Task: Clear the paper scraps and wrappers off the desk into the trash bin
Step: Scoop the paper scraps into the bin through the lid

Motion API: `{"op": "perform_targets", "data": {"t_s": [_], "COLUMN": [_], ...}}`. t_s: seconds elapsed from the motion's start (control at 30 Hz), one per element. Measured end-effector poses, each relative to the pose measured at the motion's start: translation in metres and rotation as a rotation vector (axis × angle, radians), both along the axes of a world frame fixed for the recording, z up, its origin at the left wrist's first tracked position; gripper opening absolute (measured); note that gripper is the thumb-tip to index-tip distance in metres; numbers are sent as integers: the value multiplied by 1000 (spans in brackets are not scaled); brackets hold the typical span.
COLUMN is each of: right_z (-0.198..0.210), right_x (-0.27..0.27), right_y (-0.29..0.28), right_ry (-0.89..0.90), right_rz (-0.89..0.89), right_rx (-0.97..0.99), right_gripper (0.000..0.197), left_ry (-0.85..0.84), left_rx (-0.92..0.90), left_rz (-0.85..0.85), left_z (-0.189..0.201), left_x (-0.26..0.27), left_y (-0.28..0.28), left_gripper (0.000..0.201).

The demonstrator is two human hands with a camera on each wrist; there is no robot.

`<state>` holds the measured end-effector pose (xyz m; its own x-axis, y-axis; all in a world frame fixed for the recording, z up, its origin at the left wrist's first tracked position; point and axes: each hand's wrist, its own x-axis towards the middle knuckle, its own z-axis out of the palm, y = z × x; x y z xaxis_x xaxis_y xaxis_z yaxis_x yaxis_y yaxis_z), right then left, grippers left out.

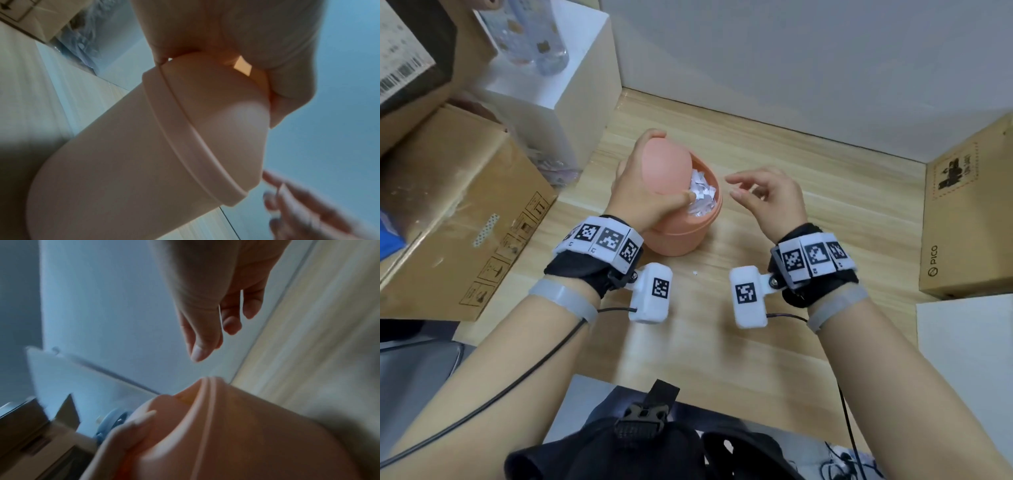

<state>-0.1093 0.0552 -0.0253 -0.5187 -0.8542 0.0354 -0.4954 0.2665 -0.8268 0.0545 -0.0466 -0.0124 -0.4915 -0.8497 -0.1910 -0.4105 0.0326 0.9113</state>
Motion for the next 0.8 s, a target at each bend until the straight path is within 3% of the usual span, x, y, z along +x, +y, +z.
{"op": "perform_targets", "data": {"t_s": [0.1, 0.23, 0.3, 0.5, 0.8], "right_z": [-34, -78, -93, -97, -101], "right_x": [-2, 11, 20, 27, 25], "right_y": [31, 69, 82, 84, 85], "right_ry": [-137, -246, -186, 90, 62], "right_rz": [-93, -119, -54, 23, 5], "right_rx": [58, 309, 434, 548, 512], "right_gripper": [27, 26, 25, 16, 20], "left_ry": [5, 26, 37, 55, 40], "left_rx": [-14, -17, -23, -64, -31], "left_rz": [5, 9, 14, 2, 3], "left_z": [-2, -6, -7, -9, -4], "left_x": [2, 4, 6, 6, 8], "left_y": [2, 7, 8, 6, 8], "left_gripper": [77, 77, 77, 85, 84]}}
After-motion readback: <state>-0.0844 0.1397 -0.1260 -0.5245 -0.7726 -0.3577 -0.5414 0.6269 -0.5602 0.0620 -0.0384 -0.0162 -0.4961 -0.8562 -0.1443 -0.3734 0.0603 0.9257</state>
